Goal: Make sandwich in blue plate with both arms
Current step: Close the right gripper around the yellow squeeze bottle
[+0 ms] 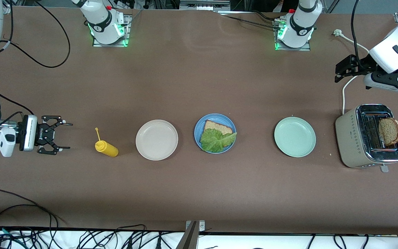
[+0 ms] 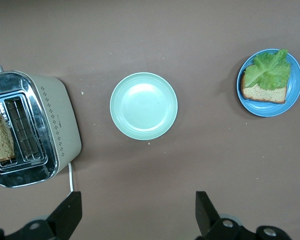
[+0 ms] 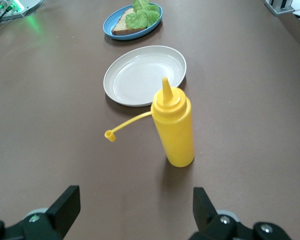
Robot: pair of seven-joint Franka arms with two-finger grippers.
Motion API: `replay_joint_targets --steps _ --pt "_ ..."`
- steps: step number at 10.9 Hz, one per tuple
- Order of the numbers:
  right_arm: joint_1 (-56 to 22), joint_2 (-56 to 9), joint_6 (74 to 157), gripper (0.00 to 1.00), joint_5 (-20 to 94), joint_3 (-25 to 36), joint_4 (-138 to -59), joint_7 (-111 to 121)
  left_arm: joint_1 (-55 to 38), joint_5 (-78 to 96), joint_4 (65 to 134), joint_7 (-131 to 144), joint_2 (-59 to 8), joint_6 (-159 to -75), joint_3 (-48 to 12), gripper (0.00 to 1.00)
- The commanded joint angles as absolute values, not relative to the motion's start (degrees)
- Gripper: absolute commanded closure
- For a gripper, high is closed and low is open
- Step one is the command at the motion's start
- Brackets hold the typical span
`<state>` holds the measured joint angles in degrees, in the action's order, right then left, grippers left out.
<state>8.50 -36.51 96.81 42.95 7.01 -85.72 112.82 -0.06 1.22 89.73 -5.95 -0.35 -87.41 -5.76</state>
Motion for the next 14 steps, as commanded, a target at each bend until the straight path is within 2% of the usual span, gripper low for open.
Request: replay_joint_targets --steps 1,14 --pt "10.19 -40.07 96.68 0.0 48.32 6.15 -85.87 120.37 0.09 1.05 88.15 -6.15 -0.88 -86.48 -5.98 0.0" --pt "10.37 -50.18 100.28 0.0 60.37 2.64 -85.78 142.11 0.17 1.05 88.15 -6.15 -0.88 -86.48 -5.98 0.0"
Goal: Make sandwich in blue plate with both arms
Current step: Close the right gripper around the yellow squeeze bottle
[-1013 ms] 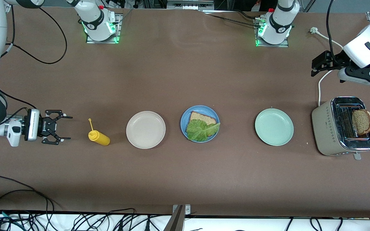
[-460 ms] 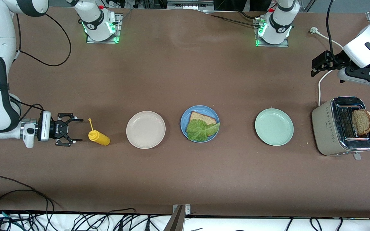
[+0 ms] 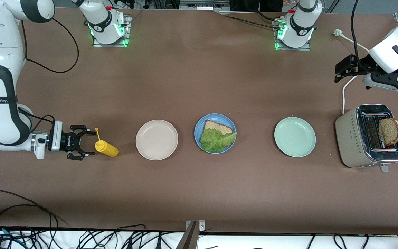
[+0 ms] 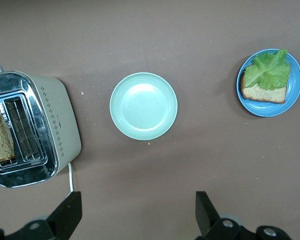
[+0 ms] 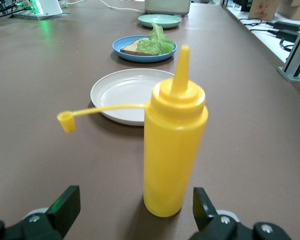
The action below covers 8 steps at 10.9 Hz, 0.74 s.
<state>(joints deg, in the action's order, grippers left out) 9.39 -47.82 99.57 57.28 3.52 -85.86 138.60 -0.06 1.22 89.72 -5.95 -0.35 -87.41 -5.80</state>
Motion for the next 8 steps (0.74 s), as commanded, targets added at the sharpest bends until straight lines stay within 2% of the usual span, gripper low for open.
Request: replay_joint_targets --steps 1,8 --pt "10.63 -50.62 100.37 0.0 60.73 2.64 -85.78 143.25 0.09 0.97 88.15 -6.15 -0.88 -86.48 -5.98 0.0" --pt "10.55 -52.82 105.37 0.0 63.19 -0.44 -85.78 143.88 0.18 0.97 88.15 -6.24 -0.88 -86.48 -5.89 0.0"
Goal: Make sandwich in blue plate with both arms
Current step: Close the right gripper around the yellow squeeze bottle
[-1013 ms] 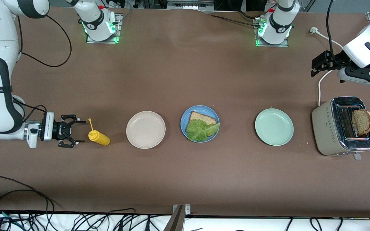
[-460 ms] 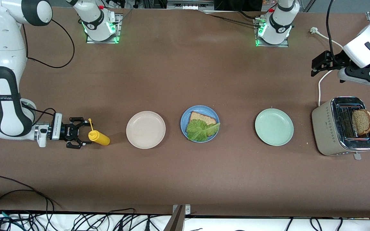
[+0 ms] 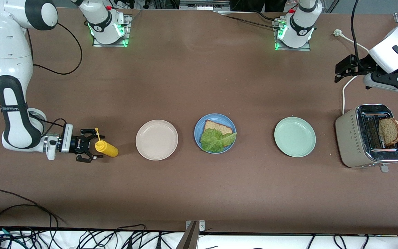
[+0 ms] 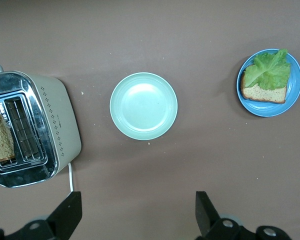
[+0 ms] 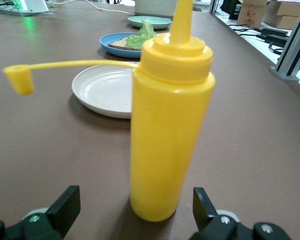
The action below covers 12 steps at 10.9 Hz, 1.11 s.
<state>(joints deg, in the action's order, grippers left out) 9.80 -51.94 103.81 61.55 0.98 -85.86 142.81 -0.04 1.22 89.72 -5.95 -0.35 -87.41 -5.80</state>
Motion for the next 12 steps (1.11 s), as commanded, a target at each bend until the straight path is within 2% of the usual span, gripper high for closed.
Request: replay_joint_targets --steps 1,6,7,8,10,11,12 --pt "10.55 -53.0 105.82 0.0 63.19 -0.53 -85.69 143.88 0.18 0.97 88.15 -6.24 -0.88 -86.48 -5.89 0.0" --pt "10.46 -53.96 108.81 0.0 63.37 -2.2 -85.78 144.76 0.18 0.97 88.15 -6.15 -0.88 -86.48 -5.89 0.0" --pt "10.37 -54.23 108.81 0.09 63.37 -2.2 -85.78 144.84 0.18 0.97 88.15 -6.15 -0.88 -86.48 -5.89 0.0" --pt "10.37 -54.23 109.07 0.29 63.37 -2.2 -85.78 144.84 0.18 0.97 88.15 -6.15 -0.88 -86.48 -5.89 0.0" --pt "10.28 -54.23 109.6 0.79 63.37 -2.46 -85.78 145.19 0.18 0.97 88.15 -6.15 -0.88 -86.48 -5.89 0.0" --pt "10.2 -54.23 109.77 0.97 63.46 -2.55 -85.61 146.07 0.18 0.97 88.15 -6.15 -0.88 -86.48 -5.89 0.0" --pt "10.11 -54.14 110.82 1.0 63.54 -2.64 -85.61 147.38 0.18 0.97 88.15 -6.15 -0.88 -86.48 -5.89 0.0"
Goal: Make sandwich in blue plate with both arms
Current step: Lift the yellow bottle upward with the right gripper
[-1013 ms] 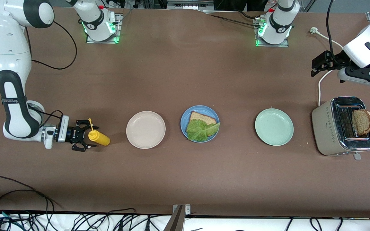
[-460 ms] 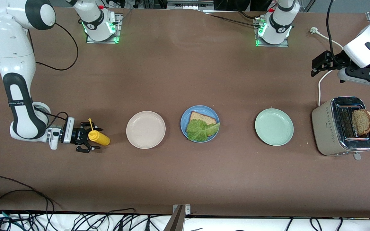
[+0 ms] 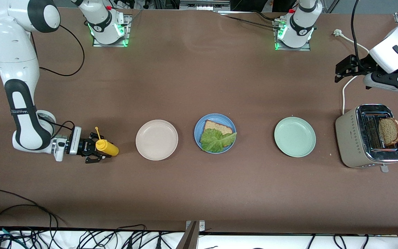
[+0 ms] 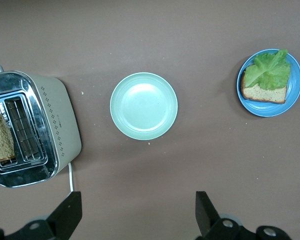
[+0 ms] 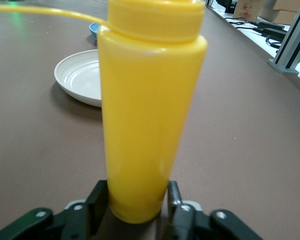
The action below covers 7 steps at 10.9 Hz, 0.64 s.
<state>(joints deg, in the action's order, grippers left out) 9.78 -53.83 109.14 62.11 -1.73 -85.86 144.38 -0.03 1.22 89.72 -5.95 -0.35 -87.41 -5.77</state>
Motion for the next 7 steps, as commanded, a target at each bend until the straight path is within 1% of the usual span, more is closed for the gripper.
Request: replay_joint_targets --steps 1,4,5,6,7 --pt "9.93 -54.14 111.0 1.0 63.54 -2.72 -85.61 147.48 0.18 0.97 88.15 -6.15 -0.88 -86.48 -5.89 0.0" --pt "9.41 -53.44 111.53 1.0 62.41 -3.25 -85.25 146.43 0.18 0.97 88.15 -6.15 -0.88 -86.48 -5.89 0.0" --pt "8.19 -52.13 111.62 1.0 61.1 -3.16 -85.25 144.6 0.18 0.97 88.15 -6.15 -0.88 -86.48 -5.89 0.0" --pt "7.04 -50.21 112.75 1.0 57.95 -2.82 -85.43 139.97 0.18 1.05 88.15 -6.15 -0.88 -86.48 -5.89 0.0" --pt "6.42 -47.66 113.46 1.0 52.18 -2.81 -85.52 133.57 0.18 1.05 88.15 -6.15 -0.88 -86.48 -5.89 0.0"
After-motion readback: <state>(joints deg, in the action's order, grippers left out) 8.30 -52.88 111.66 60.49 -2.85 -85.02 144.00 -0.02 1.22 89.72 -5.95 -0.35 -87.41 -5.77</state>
